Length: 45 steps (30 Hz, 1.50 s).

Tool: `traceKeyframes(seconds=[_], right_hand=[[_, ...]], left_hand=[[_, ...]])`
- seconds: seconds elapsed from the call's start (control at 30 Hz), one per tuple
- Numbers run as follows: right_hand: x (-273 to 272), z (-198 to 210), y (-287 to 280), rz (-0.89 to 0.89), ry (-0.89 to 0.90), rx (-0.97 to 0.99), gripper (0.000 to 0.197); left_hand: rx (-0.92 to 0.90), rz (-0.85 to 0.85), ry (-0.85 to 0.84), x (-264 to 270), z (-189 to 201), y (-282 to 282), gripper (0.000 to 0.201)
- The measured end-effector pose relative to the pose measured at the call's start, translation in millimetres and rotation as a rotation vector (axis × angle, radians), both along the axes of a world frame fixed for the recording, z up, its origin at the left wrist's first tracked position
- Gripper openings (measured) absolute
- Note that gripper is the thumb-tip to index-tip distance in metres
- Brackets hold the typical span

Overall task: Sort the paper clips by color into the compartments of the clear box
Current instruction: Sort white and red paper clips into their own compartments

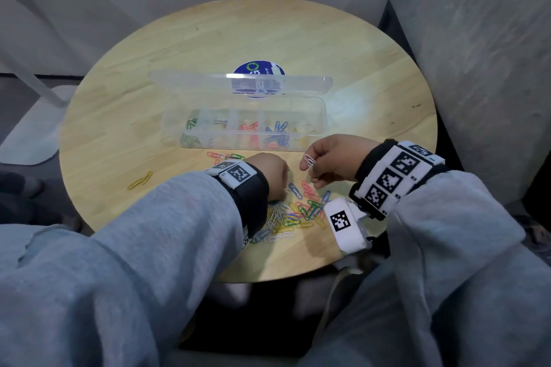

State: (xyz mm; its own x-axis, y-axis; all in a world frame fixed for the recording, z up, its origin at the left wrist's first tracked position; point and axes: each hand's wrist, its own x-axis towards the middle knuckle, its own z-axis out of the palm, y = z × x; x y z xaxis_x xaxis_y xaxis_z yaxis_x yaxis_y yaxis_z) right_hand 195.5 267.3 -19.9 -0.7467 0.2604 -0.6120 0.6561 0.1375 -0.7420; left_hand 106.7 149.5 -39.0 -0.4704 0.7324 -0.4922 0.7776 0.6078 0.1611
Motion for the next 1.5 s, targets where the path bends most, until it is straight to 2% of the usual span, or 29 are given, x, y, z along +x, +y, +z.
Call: traceKeyframes(seconds=[0.07, 0.13, 0.27, 0.37, 0.43, 0.53, 0.67, 0.73, 0.83, 0.97, 1.07, 1.2, 1.27, 1.4, 1.5], right_hand=[[0, 2, -1, -0.061, 0.028, -0.066, 0.030], [-1, 4, -3, -0.096, 0.042, -0.115, 0.031], [-2, 6, -7, -0.079, 0.031, -0.105, 0.028], [-3, 6, -8, -0.022, -0.027, 0.016, 0.023], [-2, 6, -9, 0.073, -0.098, 0.191, 0.023], [1, 10, -13, 0.206, -0.188, 0.421, 0.022], [-3, 12, -21, 0.292, -0.197, 0.482, 0.025], [-6, 13, -26, 0.333, -0.188, 0.497, 0.024], [-9, 19, -30, 0.375, -0.176, 0.531, 0.013], [-14, 18, -37, 0.391, -0.184, 0.564, 0.023], [-17, 13, -47, 0.421, -0.224, 0.613, 0.023], [-20, 10, -61, 0.434, -0.286, 0.683, 0.010], [-21, 7, -66, 0.411, -0.302, 0.715, 0.017], [-24, 7, -72, 0.339, -0.296, 0.734, 0.026], [-20, 9, -73, 0.310, -0.326, 0.747, 0.026]], left_hand=[[-0.015, 0.000, 0.003, 0, 1, 0, 0.008], [-0.031, 0.007, 0.008, 1, 1, 0, 0.016], [-0.042, 0.007, -0.013, 4, 2, -1, 0.016], [-0.037, -0.006, -0.022, 4, 1, -1, 0.015], [-0.016, -0.015, -0.025, 3, 1, -2, 0.008], [0.030, -0.024, -0.022, 3, 0, -4, 0.016], [0.084, 0.004, -0.071, 0, 0, -8, 0.024], [0.145, 0.056, -0.132, -7, 3, -13, 0.024], [0.317, 0.227, -0.305, -25, 10, -26, 0.027], [0.484, 0.474, -0.592, -49, 21, -55, 0.027], [0.551, 0.625, -0.709, -59, 20, -77, 0.024], [0.611, 0.797, -0.920, -61, 12, -93, 0.026], [0.632, 0.831, -0.973, -60, 13, -93, 0.027], [0.534, 0.790, -0.903, -59, 14, -88, 0.026], [0.322, 0.452, -0.581, -56, 11, -90, 0.017]])
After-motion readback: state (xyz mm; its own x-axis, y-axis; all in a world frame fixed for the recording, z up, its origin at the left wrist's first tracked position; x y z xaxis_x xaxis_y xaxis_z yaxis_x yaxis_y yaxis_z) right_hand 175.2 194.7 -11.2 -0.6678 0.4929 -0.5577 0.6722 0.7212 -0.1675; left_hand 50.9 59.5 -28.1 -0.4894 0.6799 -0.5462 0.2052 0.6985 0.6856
